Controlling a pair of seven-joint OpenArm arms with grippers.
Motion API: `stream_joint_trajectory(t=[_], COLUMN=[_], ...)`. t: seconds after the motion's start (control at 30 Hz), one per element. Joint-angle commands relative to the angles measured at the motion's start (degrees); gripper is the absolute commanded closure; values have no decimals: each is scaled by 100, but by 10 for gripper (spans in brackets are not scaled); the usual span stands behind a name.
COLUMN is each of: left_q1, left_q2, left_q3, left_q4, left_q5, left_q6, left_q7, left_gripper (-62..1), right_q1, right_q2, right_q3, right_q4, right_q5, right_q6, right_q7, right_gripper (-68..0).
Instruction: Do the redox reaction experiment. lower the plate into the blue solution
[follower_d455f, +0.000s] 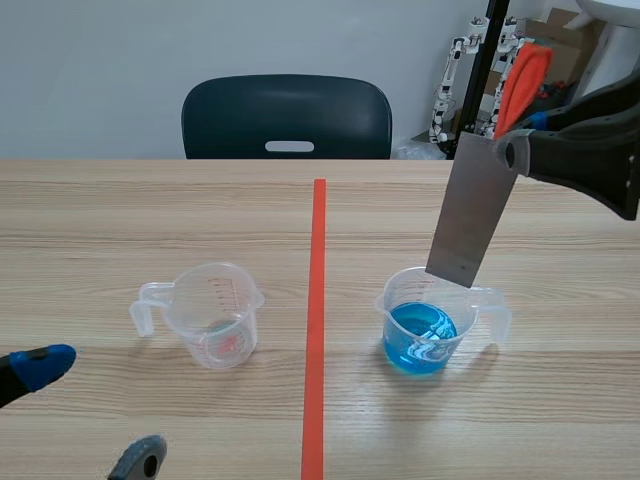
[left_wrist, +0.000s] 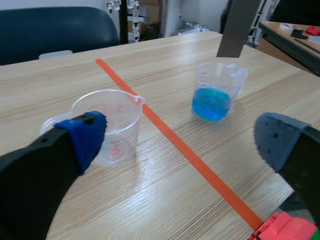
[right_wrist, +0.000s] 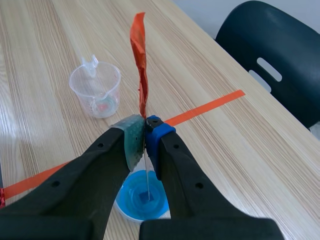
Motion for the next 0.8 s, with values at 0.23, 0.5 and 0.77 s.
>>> stream_joint_trajectory(t=[0.23,0.5,0.77], left_q1=[404,868,680], left_q2=[363,439,437], left_q3=[37,37,142], left_q4=[44,-72,-962], left_q5=[-79,-1309,-608], left_q6=[643,1119,1558], left_q7=[546,-155,-2033], left_gripper=[-623,-623,-623], right_q1=[66,70,70], right_q2=[-205,-289,-461], right_q3=[101,-7,-208], right_q4=[-179,-186,-212], right_q5=[33,-33,-374], right_q6=[46,46,46], right_q7=[162,162,208], right_gripper=[-6,-6,-6])
